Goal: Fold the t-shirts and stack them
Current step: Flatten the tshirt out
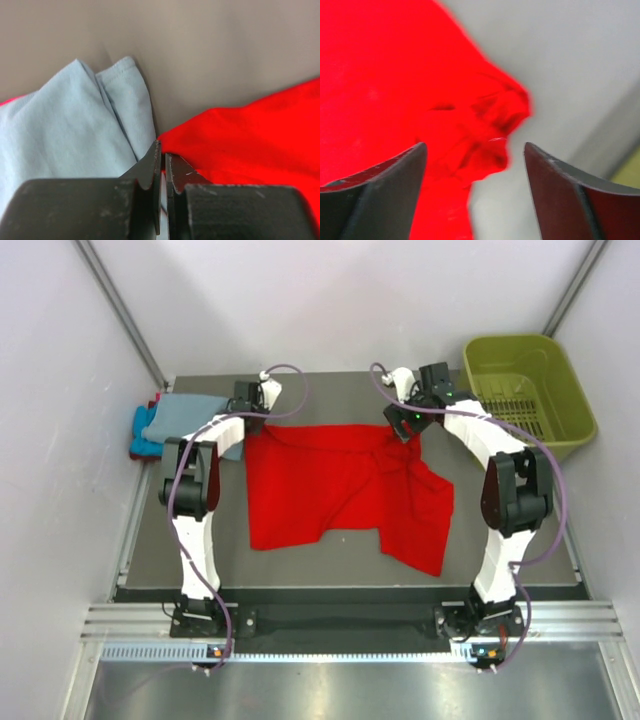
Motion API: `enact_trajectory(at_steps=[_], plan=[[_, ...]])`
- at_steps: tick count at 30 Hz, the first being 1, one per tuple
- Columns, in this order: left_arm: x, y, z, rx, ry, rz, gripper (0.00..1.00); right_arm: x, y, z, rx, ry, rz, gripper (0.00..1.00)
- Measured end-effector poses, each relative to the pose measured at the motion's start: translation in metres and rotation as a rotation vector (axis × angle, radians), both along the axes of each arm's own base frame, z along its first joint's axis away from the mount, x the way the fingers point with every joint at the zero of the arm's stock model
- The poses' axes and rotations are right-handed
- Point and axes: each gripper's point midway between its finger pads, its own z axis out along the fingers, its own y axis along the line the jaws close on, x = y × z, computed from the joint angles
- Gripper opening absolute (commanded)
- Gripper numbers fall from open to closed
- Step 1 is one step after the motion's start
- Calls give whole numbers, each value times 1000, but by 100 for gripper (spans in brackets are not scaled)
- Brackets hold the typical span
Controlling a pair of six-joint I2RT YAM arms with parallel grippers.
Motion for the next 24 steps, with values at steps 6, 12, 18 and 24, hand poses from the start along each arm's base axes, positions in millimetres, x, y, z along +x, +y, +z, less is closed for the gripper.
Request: enact_trajectory(at_steps=[6, 12, 18, 24], plan=[[8, -2, -1, -5, 0, 6, 0, -22, 26, -4, 31, 90, 79, 68], [7, -4, -2, -14, 6, 7, 0, -32, 50, -46, -7, 181, 130, 62], [6, -5, -3, -16, 11, 5, 0, -48, 76, -68, -49, 230, 192, 57], [6, -6, -3, -21, 13, 0, 0, -39, 80, -63, -68, 196, 184, 56]])
